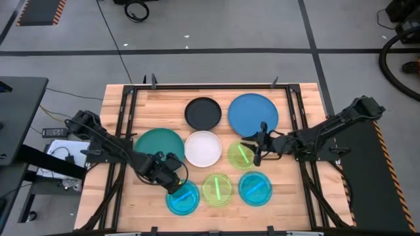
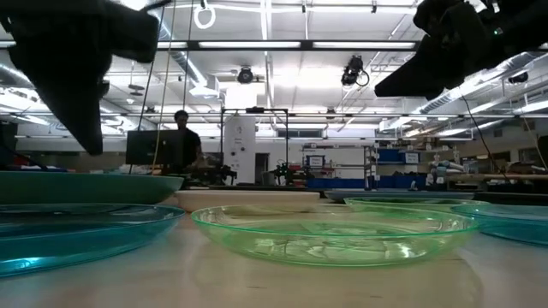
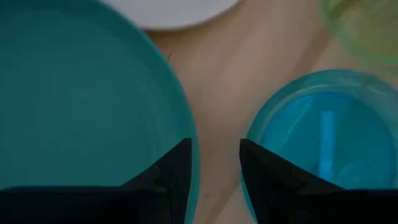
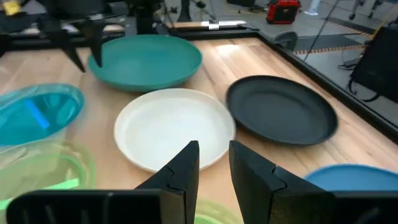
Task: Stack plastic plates
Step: Stack the green plate on the blue plate
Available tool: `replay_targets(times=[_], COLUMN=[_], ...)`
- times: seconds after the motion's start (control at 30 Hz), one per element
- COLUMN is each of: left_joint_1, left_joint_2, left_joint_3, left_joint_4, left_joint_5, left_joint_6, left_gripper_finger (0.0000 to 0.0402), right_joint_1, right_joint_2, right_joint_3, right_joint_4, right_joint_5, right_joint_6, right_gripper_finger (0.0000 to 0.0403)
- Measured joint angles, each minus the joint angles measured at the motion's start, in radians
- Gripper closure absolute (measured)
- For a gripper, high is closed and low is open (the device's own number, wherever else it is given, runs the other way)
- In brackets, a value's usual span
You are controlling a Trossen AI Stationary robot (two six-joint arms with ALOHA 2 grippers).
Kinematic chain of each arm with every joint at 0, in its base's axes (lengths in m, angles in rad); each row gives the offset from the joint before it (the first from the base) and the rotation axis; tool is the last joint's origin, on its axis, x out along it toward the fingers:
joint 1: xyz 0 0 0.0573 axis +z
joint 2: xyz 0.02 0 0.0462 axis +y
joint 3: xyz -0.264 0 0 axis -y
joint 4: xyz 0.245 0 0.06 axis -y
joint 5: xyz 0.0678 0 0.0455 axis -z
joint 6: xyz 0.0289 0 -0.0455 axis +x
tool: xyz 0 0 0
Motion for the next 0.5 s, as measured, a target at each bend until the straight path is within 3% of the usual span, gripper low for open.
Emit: replay_targets(times=[0.3,0.5], left_joint_1=[0.061,0.091], left_joint_2=[0.135,0.192], left_joint_3=[0.126,0.146], left_joint_4=[-0.177,-0.191], left_joint_5=[0.030,0.072], left_joint_6=[-0.012,-0.011], left_gripper_finger=[0.0260,0.0260], right_joint_1=[0.037,0.060], right_joint_2=[0.161,0.217], right_joint_3=[0.130,0.146], right_joint_4=[-0.082,-0.065], right_joint_5=[0.021,0.050], right_joint_6=[-0.019,-0.027], right_gripper_finger=[0.0305,0.0305])
